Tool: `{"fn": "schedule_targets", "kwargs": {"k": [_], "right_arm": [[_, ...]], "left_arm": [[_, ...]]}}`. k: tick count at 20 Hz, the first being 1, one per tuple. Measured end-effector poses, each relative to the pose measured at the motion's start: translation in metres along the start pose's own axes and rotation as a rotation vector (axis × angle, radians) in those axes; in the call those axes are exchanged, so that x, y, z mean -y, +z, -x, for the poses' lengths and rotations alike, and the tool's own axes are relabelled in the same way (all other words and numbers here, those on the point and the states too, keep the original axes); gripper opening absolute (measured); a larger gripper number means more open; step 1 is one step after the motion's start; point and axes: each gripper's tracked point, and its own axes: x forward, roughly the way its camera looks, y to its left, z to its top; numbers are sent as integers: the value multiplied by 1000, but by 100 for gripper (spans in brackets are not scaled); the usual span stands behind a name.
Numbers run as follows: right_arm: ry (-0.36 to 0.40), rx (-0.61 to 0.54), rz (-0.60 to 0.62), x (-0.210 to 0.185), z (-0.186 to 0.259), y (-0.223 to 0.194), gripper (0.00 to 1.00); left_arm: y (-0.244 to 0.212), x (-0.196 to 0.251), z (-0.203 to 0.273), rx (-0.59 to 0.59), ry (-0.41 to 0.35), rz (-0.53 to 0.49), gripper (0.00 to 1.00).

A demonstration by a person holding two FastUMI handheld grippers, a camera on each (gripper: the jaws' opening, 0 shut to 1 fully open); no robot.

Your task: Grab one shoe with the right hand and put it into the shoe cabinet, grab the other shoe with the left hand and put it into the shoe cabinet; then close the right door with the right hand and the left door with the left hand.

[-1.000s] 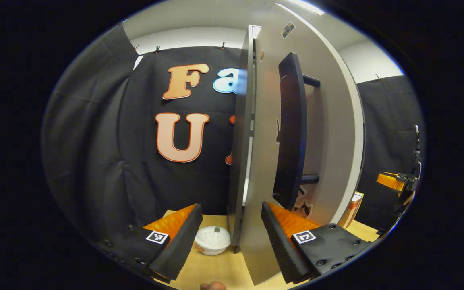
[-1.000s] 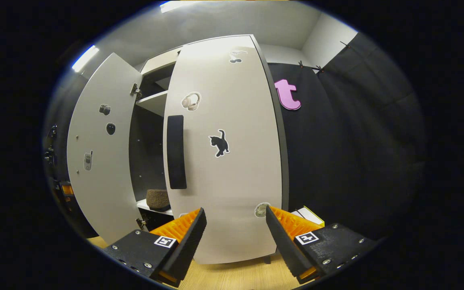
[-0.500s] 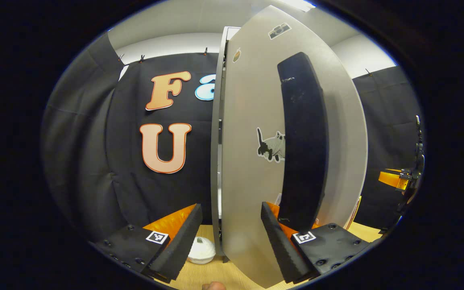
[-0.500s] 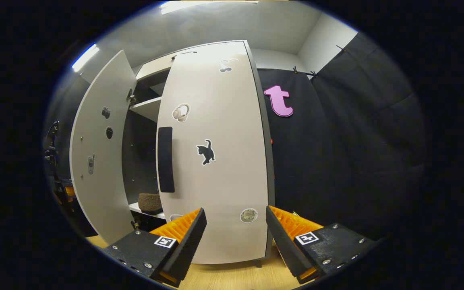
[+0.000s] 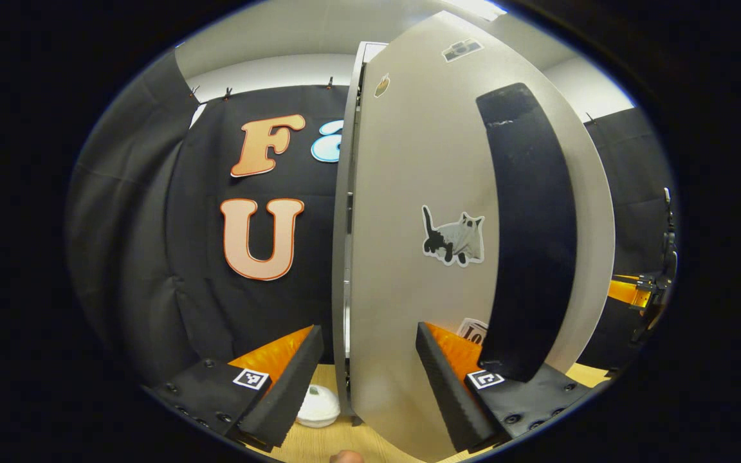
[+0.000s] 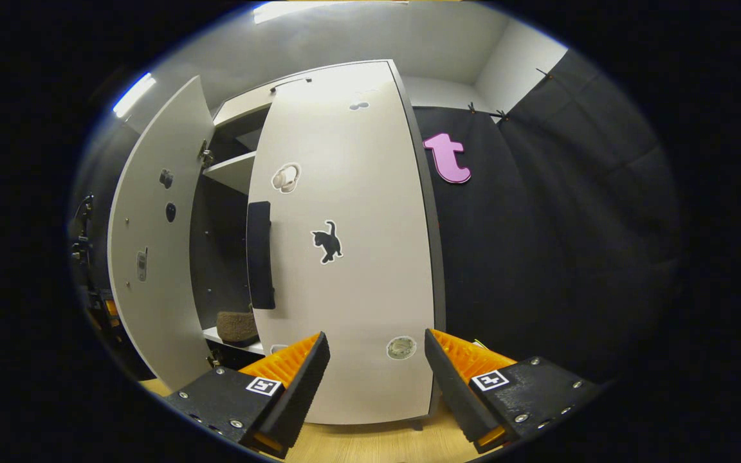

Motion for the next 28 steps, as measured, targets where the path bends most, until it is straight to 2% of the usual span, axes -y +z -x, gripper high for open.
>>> {"fn": "schedule_targets", "kwargs": {"k": [7, 8, 11, 21, 25, 26, 27, 28], "right_arm": [[-2, -16, -2, 2, -9, -8, 92], [-5, -16, -2, 3, -8, -8, 92], [-11, -18, -4, 8, -8, -9, 92], [-31, -31, 7, 16, -20, -11, 92], [-52, -23, 33, 21, -21, 1, 92], [-56, -21, 41, 22, -20, 4, 92], [-54, -23, 43, 21, -18, 7, 92], [-52, -26, 46, 20, -18, 10, 92]], "left_arm": [[-5, 39, -31, -10, -90, 9, 94], [-7, 47, -39, -20, -108, 16, 96], [-17, 60, -59, -61, -114, -2, 94], [-14, 63, -75, -48, -62, -13, 97], [-16, 63, -82, -60, -36, -22, 94], [-16, 63, -80, -63, -29, -24, 98], [-16, 64, -80, -64, -27, -25, 96], [-16, 64, -80, -65, -22, -24, 98]]}}
